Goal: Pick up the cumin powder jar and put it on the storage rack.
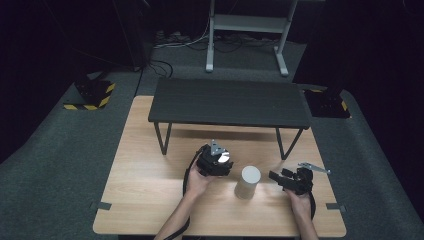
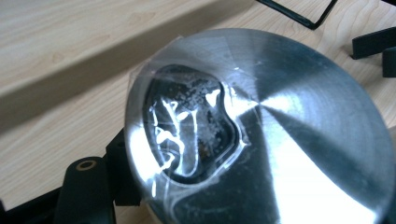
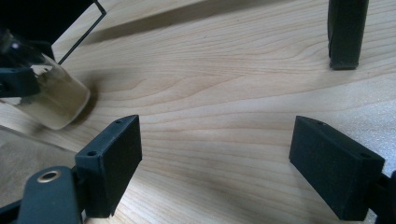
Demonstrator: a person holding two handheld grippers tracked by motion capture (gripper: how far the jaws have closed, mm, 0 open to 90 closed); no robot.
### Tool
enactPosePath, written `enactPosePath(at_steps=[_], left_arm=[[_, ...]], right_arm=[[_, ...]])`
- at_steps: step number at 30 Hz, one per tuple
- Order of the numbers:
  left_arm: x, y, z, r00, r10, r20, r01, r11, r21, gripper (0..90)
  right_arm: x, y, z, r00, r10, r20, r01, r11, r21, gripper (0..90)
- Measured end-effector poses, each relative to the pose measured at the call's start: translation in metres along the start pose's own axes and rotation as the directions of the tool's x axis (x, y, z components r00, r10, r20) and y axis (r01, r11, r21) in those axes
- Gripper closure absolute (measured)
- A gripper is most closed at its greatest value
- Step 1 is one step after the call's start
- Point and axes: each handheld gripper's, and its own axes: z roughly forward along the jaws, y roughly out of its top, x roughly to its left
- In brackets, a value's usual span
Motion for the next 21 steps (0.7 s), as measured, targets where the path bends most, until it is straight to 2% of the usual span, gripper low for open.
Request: enactPosePath(at_steps=[1,2,3,4,5,6,7,9,10,11,12,14,15,17,18,21], left_arm=[[0.003,0.008,-0.004,0.9981,0.062,-0.002,-0.062,0.9972,0.041,30.9],[-0.001,0.004,-0.003,0.9999,0.014,-0.007,-0.014,0.9999,0.008,30.9],[-0.001,0.004,-0.003,0.9999,0.014,-0.007,-0.014,0.9999,0.008,30.9],[0.001,0.012,-0.006,0.9975,0.070,-0.014,-0.069,0.9967,0.042,30.8],[0.001,0.012,-0.006,0.9975,0.070,-0.014,-0.069,0.9967,0.042,30.9],[-0.002,0.008,-0.004,0.9998,0.016,-0.009,-0.016,0.9998,0.010,30.9],[-0.002,0.010,-0.005,0.9995,0.029,-0.009,-0.029,0.9994,0.018,30.9],[-0.004,0.010,-0.004,0.9997,0.022,-0.012,-0.021,0.9997,0.012,30.9],[-0.002,0.017,-0.007,0.9969,0.078,-0.011,-0.077,0.9957,0.051,30.9],[-0.002,0.018,-0.008,0.9967,0.080,-0.010,-0.080,0.9954,0.054,30.9],[-0.007,0.013,-0.006,0.9996,0.026,-0.013,-0.025,0.9996,0.016,30.9],[-0.008,0.015,-0.007,0.9992,0.036,-0.016,-0.036,0.9991,0.022,30.9],[-0.005,0.023,-0.012,0.9953,0.096,-0.015,-0.095,0.9934,0.064,30.9],[-0.005,0.025,-0.015,0.9954,0.095,-0.013,-0.094,0.9935,0.064,30.9],[-0.007,0.021,-0.014,0.9991,0.041,-0.011,-0.041,0.9988,0.026,30.9],[-0.008,0.021,-0.016,0.9996,0.025,-0.010,-0.025,0.9996,0.010,30.9]], right_arm=[[0.000,0.000,0.000,1.0000,-0.001,0.000,0.001,1.000,0.000,16.4],[0.000,0.000,0.000,1.0000,0.000,0.001,0.000,1.000,0.000,16.4],[0.000,0.000,0.000,1.0000,0.000,0.001,0.000,1.000,0.000,16.4],[0.000,0.000,0.000,1.0000,0.000,0.001,0.000,1.000,0.000,16.3],[0.001,0.000,0.000,1.0000,0.000,0.002,0.000,1.000,0.000,16.2],[0.001,0.000,0.000,1.0000,0.000,0.003,0.000,1.000,-0.001,16.2],[0.001,0.000,0.000,1.0000,0.000,0.002,0.000,1.000,0.000,16.3],[0.000,0.000,0.000,1.0000,0.000,0.002,0.000,1.000,-0.001,16.3],[0.000,0.000,0.000,1.0000,0.000,0.002,0.000,1.000,-0.001,16.3],[0.000,0.000,0.000,1.0000,0.000,0.002,0.000,1.000,-0.001,16.3],[0.000,0.000,0.000,1.0000,-0.001,0.002,0.001,1.000,-0.001,16.3],[0.000,0.000,0.000,1.0000,0.000,0.002,0.000,1.000,-0.001,16.3],[0.000,0.000,0.000,1.0000,0.000,0.002,0.000,1.000,-0.001,16.3],[0.000,0.000,0.000,1.0000,0.000,0.002,0.000,1.000,-0.001,16.3],[0.000,0.000,0.000,1.0000,0.000,0.002,0.000,1.000,-0.001,16.3],[0.001,0.000,0.000,1.0000,0.000,0.003,0.000,1.000,-0.001,16.4]])
